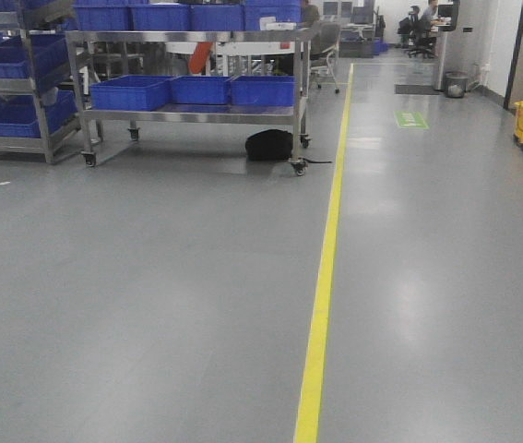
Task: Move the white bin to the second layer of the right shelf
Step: 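Drive forward past the crate cart, bin held in right gripper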
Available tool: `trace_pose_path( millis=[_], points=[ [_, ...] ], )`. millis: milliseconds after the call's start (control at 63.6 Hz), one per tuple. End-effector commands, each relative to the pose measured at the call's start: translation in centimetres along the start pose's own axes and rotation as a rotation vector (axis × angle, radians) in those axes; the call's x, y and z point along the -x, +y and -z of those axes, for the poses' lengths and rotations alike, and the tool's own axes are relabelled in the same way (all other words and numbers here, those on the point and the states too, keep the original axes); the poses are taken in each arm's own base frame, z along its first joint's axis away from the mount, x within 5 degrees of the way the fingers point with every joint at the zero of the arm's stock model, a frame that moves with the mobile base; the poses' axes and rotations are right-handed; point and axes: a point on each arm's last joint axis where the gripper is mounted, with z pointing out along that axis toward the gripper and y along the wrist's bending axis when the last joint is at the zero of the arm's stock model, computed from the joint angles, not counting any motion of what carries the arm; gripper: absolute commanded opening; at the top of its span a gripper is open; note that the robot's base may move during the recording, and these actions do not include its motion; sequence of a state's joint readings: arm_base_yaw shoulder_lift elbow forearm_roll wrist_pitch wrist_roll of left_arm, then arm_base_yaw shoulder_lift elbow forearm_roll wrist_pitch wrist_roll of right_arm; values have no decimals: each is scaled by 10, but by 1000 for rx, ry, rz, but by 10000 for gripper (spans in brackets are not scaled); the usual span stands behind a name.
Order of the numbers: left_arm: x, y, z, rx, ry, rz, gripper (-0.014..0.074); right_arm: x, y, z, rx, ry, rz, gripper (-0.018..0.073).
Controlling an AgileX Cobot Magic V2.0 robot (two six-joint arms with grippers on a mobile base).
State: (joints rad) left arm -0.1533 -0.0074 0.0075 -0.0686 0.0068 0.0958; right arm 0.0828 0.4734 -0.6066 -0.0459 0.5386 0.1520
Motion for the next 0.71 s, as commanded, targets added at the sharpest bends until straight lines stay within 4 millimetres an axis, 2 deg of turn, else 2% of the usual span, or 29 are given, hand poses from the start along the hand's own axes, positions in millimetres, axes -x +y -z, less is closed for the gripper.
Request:
trace_pose_path(
  millis=[0, 692],
  points=[
    [-3, 0, 1, 5, -67, 13, 85, 18, 2, 5, 11, -135, 7, 57],
    [-3, 0, 1, 5, -67, 13, 85, 18, 2, 5, 11, -135, 7, 57]
  ],
)
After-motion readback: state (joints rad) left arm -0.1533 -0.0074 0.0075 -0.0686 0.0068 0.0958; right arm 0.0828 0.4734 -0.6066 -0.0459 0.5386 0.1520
